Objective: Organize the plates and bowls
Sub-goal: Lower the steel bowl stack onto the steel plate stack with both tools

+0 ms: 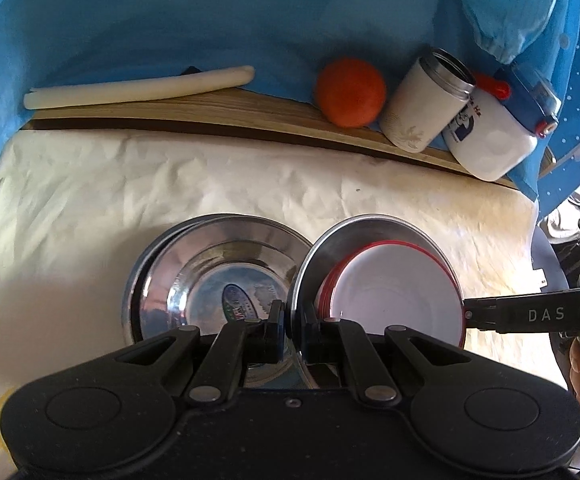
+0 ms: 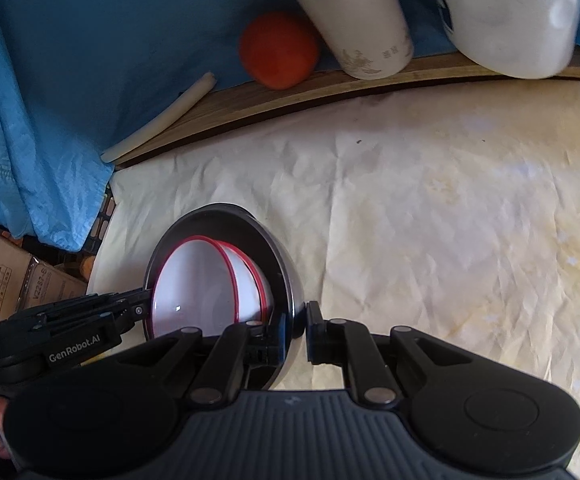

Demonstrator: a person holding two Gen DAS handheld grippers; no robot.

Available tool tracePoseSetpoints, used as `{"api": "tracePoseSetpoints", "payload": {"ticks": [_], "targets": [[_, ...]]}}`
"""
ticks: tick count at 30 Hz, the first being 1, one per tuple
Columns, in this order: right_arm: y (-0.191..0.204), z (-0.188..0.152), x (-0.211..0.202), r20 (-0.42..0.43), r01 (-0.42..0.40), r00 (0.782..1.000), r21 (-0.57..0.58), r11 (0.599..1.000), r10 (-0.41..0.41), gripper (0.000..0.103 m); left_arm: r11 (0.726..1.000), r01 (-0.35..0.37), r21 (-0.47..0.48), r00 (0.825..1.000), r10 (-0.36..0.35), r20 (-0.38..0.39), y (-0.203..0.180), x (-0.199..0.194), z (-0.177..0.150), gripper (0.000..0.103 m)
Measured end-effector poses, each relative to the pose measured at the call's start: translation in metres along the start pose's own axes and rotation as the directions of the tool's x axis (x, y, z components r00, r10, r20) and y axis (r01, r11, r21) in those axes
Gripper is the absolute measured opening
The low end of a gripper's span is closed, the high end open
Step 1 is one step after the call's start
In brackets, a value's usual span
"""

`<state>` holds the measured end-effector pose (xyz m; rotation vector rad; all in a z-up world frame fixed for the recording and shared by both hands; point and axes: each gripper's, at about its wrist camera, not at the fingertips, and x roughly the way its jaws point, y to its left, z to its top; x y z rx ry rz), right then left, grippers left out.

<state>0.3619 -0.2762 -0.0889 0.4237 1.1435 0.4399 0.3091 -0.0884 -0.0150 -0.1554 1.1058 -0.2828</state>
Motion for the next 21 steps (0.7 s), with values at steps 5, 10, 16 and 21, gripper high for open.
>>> {"api": "tracePoseSetpoints", "payload": {"ticks": [5, 10, 16, 21], "targets": [[0.01, 0.009, 0.005, -0.003, -0.006, 1.0, -0.023, 1.0, 0.006, 0.01, 1.0, -0.018, -0.007, 1.0, 0.018, 0.012, 0.007, -0.004, 0.005, 0.006], [0.021, 0.018, 0.014, -0.012, -0.014, 1.0, -0.047, 0.999, 0.013, 0.01, 0.999, -0.039, -0.021, 0.999, 0.04, 0.02, 0.017, -0.006, 0.012, 0.006], [0.034, 0.022, 0.028, -0.04, -0.027, 0.999, -0.079, 0.996, 0.024, 0.01, 0.997, -0.067, -0.05, 0.997, 0.068, 0.021, 0.032, -0.009, 0.011, 0.006], [0.045, 0.023, 0.042, -0.076, -0.037, 0.997, -0.103, 0.994, 0.029, 0.01, 0.993, -0.084, -0.079, 0.996, 0.085, 0.007, 0.047, -0.008, 0.004, 0.006]]}}
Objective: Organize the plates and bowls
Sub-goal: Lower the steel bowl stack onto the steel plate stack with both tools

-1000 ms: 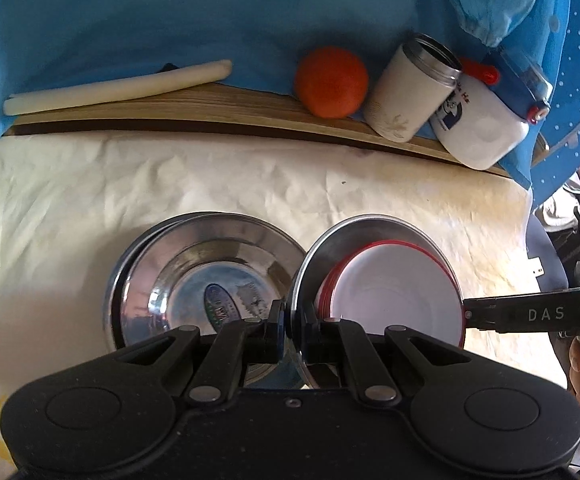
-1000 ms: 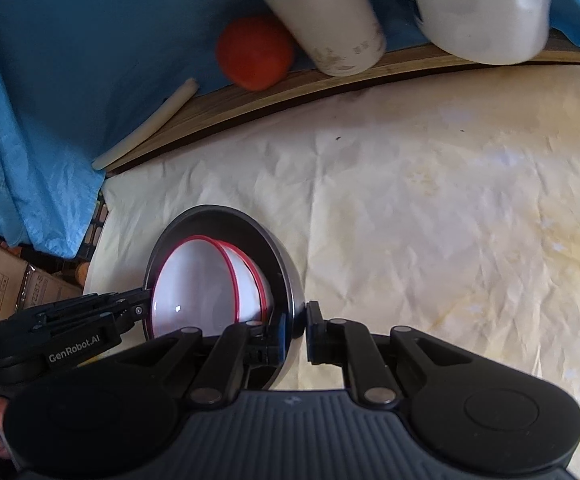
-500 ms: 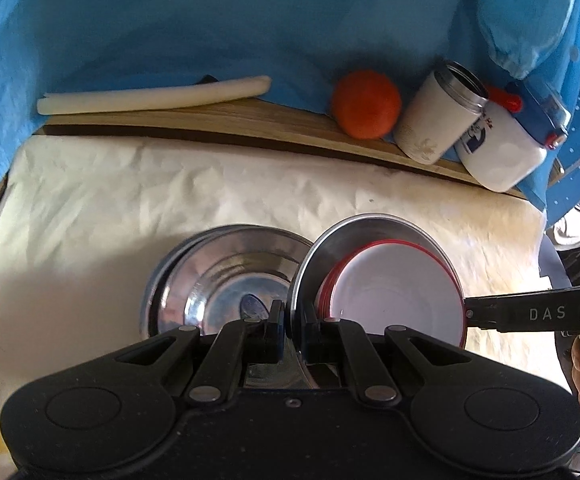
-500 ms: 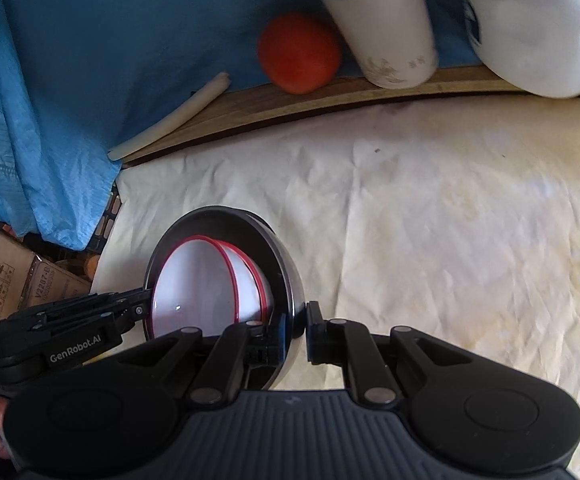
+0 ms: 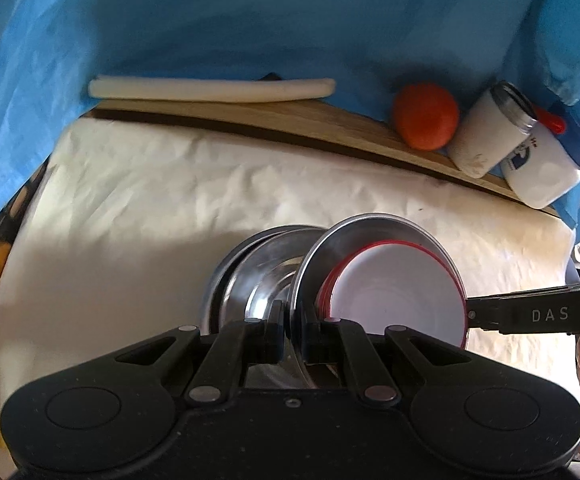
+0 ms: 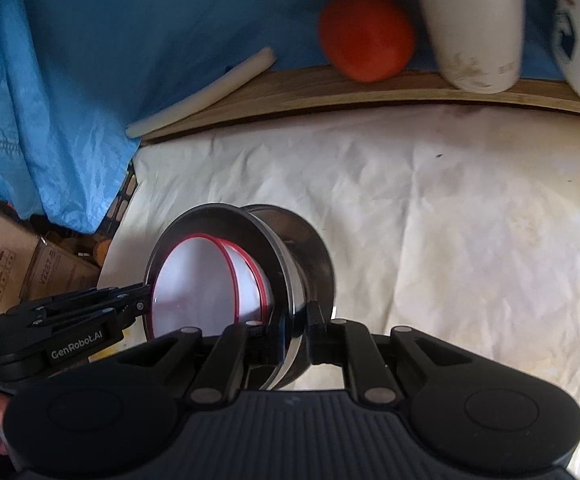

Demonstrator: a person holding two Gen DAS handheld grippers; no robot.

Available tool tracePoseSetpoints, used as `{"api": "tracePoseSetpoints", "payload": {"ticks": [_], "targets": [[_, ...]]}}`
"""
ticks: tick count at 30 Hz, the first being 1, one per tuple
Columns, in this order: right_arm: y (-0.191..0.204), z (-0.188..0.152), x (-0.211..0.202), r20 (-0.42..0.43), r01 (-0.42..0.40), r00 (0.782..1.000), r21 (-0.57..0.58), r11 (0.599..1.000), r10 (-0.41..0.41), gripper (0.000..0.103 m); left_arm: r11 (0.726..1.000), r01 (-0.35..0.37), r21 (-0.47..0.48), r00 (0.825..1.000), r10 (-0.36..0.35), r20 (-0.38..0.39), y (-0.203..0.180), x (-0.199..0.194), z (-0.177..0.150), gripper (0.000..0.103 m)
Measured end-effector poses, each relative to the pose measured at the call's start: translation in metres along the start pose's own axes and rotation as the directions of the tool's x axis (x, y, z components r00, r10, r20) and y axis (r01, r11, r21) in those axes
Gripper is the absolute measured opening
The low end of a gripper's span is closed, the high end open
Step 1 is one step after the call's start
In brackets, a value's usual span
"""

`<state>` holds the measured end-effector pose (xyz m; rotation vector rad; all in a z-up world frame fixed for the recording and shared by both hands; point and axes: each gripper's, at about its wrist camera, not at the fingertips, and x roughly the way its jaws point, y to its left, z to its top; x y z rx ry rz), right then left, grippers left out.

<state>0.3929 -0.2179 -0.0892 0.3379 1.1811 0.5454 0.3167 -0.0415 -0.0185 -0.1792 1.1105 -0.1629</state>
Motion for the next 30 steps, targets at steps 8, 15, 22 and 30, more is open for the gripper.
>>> {"api": "tracePoseSetpoints", "payload": {"ticks": [8, 15, 22, 30], "targets": [[0.012, 0.005, 0.019, -0.045, -0.003, 0.999, -0.028, 1.0, 0.002, 0.01, 0.999, -0.017, -0.048, 1.0, 0.016, -0.016, 0.02, 0.005, -0.009, 0.006], [0.012, 0.007, 0.027, -0.065, 0.004, 0.998, -0.033, 0.999, -0.006, 0.01, 0.998, -0.02, -0.067, 1.0, 0.019, -0.025, 0.026, 0.011, -0.014, 0.006], [0.009, 0.01, 0.027, -0.059, 0.016, 0.998, -0.024, 1.0, -0.018, 0.01, 0.998, -0.008, -0.069, 1.0, 0.006, -0.029, 0.025, 0.019, -0.013, 0.006], [0.004, 0.012, 0.031, -0.063, 0.022, 0.998, -0.014, 1.0, -0.023, 0.01, 0.998, -0.009, -0.061, 0.999, 0.007, -0.04, 0.024, 0.026, -0.01, 0.006]]}}
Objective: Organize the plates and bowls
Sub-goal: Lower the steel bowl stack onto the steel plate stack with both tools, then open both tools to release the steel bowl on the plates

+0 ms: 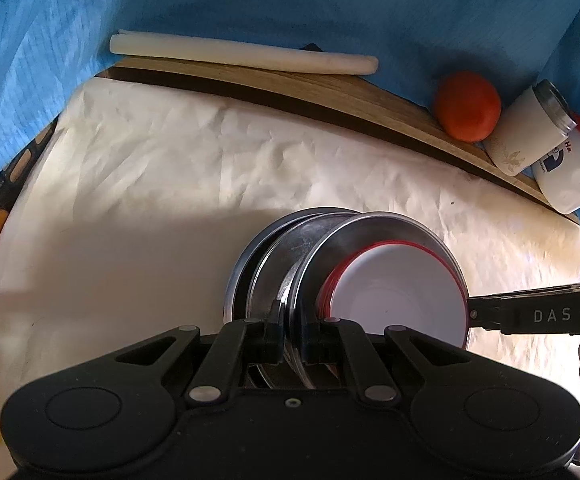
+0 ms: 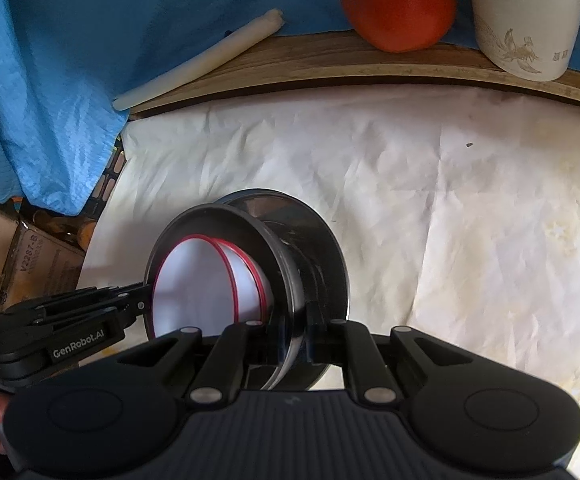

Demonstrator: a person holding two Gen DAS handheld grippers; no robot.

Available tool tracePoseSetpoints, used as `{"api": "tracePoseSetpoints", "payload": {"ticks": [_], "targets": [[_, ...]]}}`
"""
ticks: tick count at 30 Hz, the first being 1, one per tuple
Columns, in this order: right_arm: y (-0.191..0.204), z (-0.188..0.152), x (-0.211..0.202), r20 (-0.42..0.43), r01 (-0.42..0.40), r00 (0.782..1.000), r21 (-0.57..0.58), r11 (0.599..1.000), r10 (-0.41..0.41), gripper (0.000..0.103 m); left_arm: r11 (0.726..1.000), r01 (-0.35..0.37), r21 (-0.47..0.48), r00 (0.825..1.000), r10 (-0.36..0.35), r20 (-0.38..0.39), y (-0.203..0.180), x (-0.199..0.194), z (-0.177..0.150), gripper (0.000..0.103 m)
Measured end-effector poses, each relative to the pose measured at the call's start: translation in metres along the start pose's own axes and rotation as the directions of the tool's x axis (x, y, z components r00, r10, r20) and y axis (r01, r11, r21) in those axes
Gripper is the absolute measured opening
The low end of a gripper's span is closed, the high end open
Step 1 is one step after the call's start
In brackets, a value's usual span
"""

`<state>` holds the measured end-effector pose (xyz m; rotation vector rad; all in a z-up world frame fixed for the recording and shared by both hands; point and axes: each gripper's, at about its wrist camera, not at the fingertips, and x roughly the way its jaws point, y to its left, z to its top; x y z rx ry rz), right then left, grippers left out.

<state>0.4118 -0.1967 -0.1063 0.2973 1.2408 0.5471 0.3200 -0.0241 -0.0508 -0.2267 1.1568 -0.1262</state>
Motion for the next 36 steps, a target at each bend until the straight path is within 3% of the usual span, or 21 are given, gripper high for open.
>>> {"api": "tracePoseSetpoints", "payload": {"ticks": [36], "targets": [[-0.004, 0.007, 0.014, -0.015, -0.018, 1.0, -0.003, 1.0, 0.018, 0.012, 1.0, -0.017, 0.005, 1.0, 0.017, -0.026, 0.005, 0.014, 0.008, 0.007]]}}
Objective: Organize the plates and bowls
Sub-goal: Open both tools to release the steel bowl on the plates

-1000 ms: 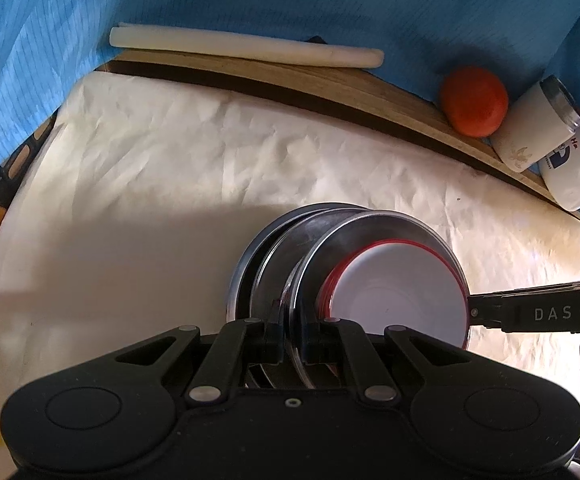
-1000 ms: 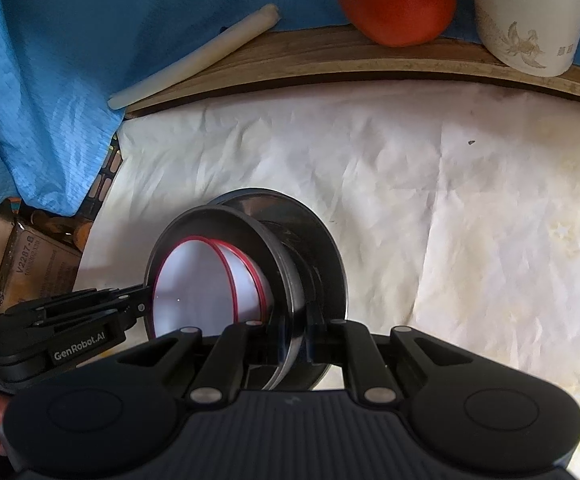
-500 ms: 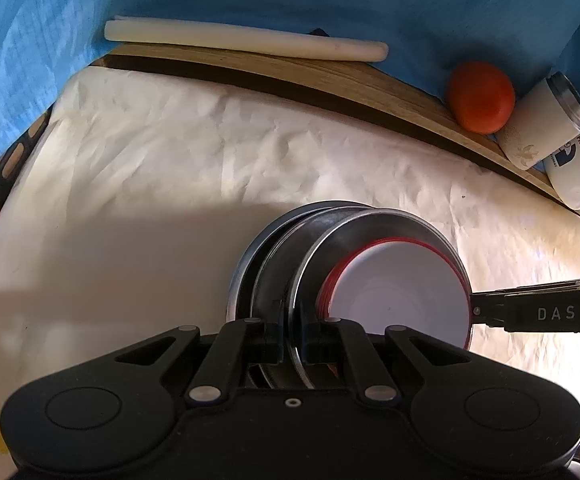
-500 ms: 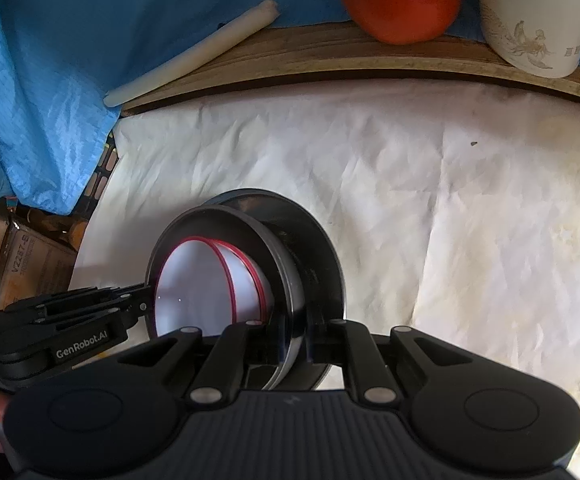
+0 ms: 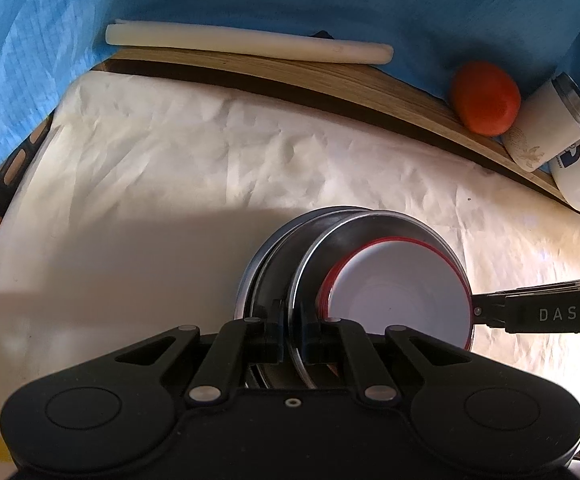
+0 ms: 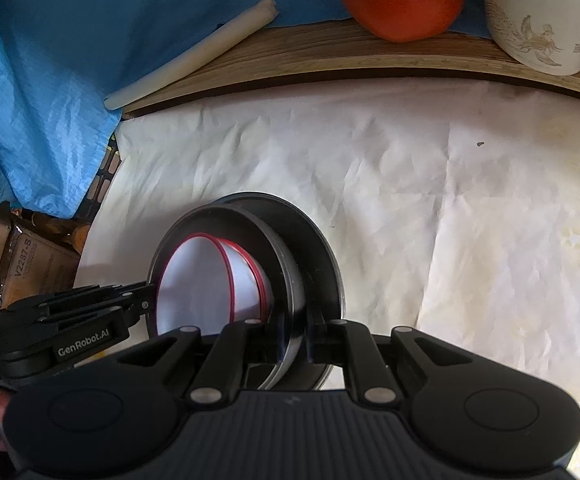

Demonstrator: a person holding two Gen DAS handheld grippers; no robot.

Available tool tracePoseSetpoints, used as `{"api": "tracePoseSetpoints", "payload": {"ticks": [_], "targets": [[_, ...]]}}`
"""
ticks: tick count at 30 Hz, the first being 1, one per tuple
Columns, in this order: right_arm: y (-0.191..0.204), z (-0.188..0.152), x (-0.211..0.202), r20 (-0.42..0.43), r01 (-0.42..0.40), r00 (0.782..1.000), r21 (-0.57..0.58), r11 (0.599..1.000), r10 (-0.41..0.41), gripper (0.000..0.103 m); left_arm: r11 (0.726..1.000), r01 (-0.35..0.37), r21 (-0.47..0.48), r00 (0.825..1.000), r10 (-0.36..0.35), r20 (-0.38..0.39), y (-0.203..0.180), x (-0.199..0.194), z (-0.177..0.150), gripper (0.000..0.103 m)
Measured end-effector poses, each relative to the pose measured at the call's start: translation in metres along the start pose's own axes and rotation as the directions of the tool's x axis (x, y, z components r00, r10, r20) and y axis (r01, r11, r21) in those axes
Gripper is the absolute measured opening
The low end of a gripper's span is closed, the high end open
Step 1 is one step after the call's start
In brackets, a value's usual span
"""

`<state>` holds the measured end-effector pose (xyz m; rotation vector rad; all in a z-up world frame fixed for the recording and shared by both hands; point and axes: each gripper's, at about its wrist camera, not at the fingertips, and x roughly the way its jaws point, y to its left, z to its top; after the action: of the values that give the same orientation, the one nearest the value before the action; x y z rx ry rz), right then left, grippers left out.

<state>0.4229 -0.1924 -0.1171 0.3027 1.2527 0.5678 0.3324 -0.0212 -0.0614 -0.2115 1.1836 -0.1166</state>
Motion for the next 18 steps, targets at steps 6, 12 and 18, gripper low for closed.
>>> {"api": "tracePoseSetpoints", "payload": {"ticks": [6, 12, 18], "targets": [[0.002, 0.0011, 0.0027, -0.001, -0.007, 1.0, -0.001, 1.0, 0.007, 0.012, 1.0, -0.006, -0.003, 1.0, 0.006, 0.002, 0.0015, -0.0005, 0.0009, 0.007], [0.0021, -0.0015, 0.0029, 0.024, -0.015, 1.0, -0.02, 1.0, 0.015, 0.013, 1.0, -0.006, 0.002, 1.0, 0.006, 0.029, 0.0005, -0.0021, -0.0025, 0.006], [0.0065, -0.0078, -0.0001, 0.066, 0.005, 0.998, -0.047, 0.999, -0.002, 0.015, 1.0, -0.008, -0.008, 0.999, 0.008, 0.051, 0.0031, -0.0046, -0.0072, 0.013]]}}
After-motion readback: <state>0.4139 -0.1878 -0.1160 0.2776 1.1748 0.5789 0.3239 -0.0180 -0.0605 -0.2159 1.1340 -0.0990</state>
